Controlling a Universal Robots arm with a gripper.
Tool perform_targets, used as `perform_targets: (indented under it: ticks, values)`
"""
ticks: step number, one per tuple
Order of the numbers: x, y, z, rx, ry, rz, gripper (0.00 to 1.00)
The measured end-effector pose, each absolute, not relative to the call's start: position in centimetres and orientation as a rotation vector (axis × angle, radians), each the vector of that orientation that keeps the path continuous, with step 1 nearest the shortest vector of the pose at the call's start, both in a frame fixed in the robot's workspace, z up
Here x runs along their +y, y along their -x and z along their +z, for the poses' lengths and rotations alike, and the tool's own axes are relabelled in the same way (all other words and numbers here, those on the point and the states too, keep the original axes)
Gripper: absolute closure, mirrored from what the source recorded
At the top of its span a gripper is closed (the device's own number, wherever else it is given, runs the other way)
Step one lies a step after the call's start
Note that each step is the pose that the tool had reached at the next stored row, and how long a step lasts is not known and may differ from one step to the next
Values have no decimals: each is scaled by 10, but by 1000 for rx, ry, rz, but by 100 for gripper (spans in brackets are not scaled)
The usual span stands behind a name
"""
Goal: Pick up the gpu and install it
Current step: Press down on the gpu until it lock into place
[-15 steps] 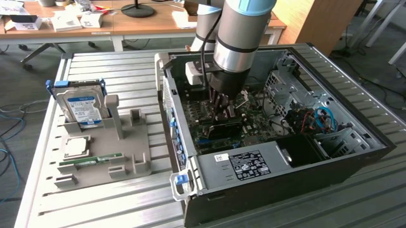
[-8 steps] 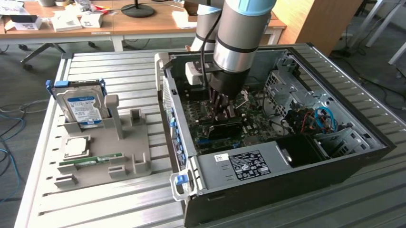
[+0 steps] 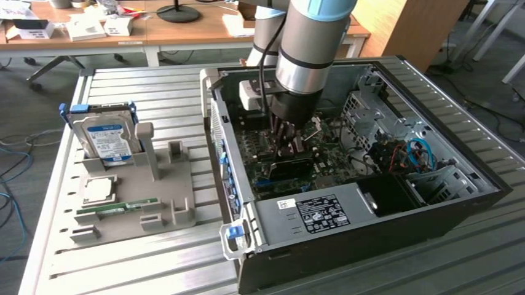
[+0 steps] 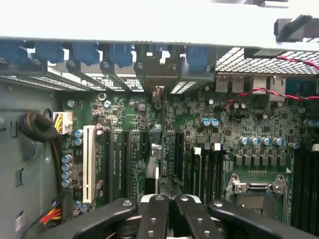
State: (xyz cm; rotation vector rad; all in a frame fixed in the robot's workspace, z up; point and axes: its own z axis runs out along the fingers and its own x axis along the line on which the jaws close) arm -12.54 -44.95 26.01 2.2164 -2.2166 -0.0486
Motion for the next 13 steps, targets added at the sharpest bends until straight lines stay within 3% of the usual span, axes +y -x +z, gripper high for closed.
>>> perform_targets:
  ticks: [13]
  values:
    - [-450, 125, 277, -2217, -2216, -49, 89]
